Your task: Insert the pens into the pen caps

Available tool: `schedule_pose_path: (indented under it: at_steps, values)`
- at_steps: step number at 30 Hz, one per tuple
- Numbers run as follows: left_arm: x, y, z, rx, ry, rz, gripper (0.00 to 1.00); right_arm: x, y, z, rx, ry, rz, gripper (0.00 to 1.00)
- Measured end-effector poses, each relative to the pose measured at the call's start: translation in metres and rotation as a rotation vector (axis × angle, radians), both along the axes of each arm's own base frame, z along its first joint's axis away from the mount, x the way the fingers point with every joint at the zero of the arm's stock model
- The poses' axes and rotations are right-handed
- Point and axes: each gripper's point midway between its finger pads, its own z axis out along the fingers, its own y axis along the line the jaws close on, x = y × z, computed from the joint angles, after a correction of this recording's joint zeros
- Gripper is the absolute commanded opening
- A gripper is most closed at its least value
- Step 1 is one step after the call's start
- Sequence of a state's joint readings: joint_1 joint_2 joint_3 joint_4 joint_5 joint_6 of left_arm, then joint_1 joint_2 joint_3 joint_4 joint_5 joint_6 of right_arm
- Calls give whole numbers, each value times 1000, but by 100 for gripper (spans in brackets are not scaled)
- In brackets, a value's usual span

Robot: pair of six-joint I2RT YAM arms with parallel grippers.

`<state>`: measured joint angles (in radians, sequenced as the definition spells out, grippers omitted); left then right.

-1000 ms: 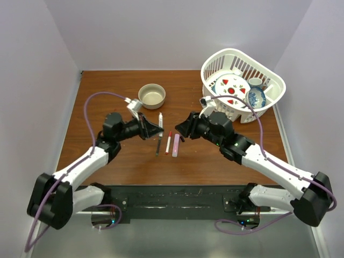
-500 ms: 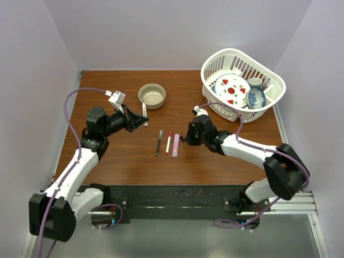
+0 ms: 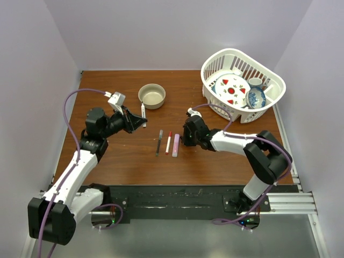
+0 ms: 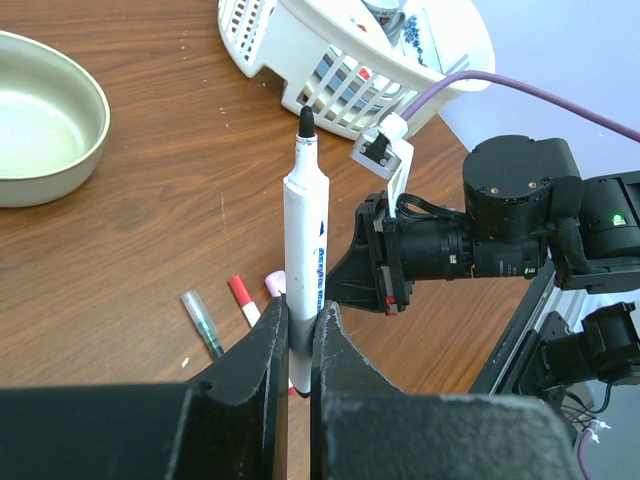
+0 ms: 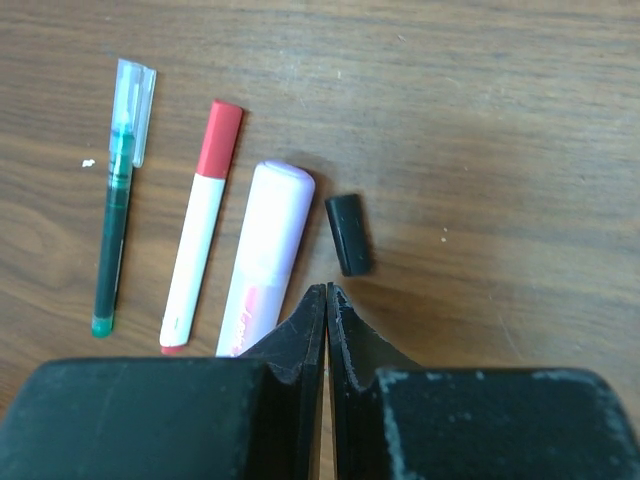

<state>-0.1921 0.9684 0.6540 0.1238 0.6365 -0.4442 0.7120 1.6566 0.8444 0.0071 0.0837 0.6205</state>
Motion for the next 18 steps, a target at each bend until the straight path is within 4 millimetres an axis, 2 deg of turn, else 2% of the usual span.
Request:
schedule_pose_path:
  at_steps: [9,18]
  values:
    - [1,2,-4,14,10,12,0,10,2,-12,-30,2,-19,5]
    - [1,2,-5,15,12,15,0,51,2,-10,-115,-72,-70,8]
